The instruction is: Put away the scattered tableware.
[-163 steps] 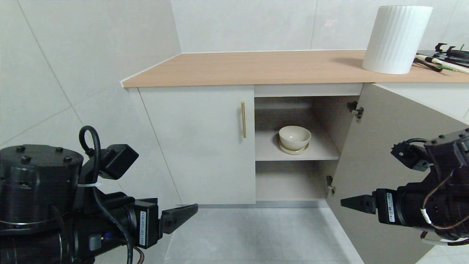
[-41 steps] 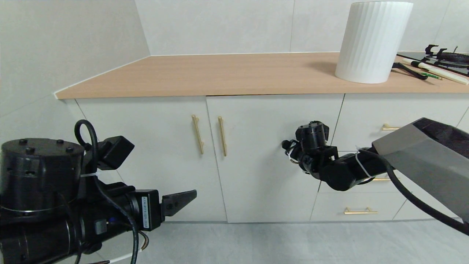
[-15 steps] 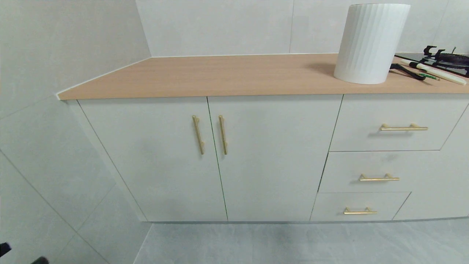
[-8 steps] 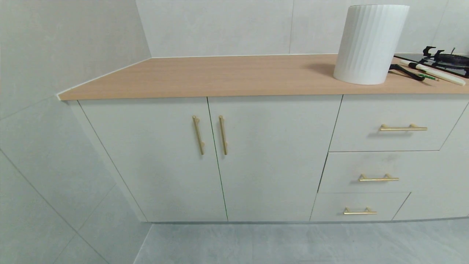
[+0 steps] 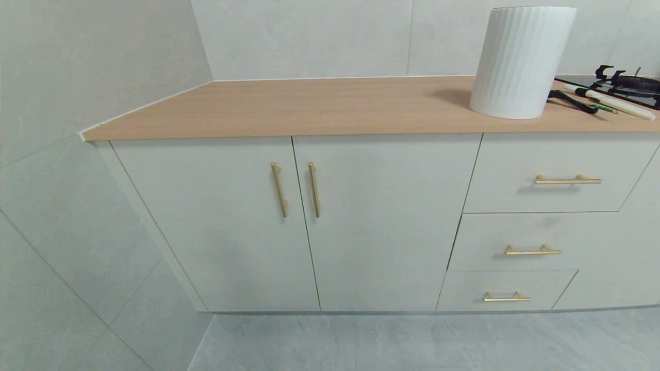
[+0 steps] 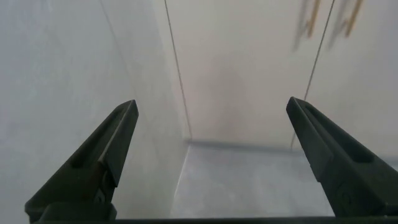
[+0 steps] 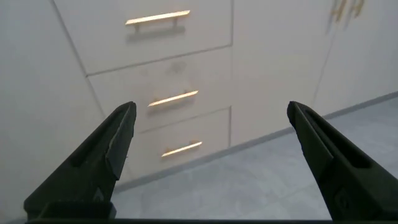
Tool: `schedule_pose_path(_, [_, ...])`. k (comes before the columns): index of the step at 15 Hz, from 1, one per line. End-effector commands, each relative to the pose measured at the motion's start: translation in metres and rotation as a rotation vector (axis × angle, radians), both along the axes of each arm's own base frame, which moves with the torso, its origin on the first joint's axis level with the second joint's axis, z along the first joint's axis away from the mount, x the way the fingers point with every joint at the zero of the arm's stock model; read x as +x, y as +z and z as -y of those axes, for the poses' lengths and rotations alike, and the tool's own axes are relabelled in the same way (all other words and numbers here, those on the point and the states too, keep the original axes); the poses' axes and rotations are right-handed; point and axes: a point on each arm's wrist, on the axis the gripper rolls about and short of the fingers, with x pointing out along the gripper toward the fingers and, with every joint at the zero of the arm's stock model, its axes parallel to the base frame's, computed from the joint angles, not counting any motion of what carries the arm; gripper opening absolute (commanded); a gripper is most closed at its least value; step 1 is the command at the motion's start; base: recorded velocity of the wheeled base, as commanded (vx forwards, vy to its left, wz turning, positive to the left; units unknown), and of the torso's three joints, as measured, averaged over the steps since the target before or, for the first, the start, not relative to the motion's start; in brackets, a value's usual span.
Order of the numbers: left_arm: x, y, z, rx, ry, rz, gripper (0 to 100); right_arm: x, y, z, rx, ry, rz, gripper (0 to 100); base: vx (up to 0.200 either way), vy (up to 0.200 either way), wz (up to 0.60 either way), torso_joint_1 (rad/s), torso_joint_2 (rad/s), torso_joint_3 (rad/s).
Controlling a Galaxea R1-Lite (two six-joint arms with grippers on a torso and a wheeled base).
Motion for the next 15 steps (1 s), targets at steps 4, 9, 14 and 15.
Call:
schedule_pose_path(4, [0.0073,-0.0252,0.0043,-0.022,-0.190,-0.102,100,0.0018,-0.0076,-0.0053,-0.023,0.240,-0.067,100,0.000,0.000,0.00,0.000,0.00,0.000])
schedule_pose_path(9, [0.0073,-0.0246,0.0045,-0.027,-0.199,-0.095,100,0.0019,-0.0082,-0.0056,-0.063,0.258,-0.081,100,0.000,0.000,0.00,0.000,0.00,0.000])
schedule_pose_path(14, [0.0073,-0.0246,0.0045,-0.044,-0.200,-0.094,100,0.0018,-0.0081,-0.0056,-0.058,0.258,-0.077,100,0.000,0.000,0.00,0.000,0.00,0.000])
schedule_pose_path(15, [0.0073,-0.0246,0.0045,-0.045,-0.200,-0.094,100,0.0018,-0.0081,-0.0057,-0.051,0.260,-0.075,100,0.000,0.000,0.00,0.000,0.00,0.000])
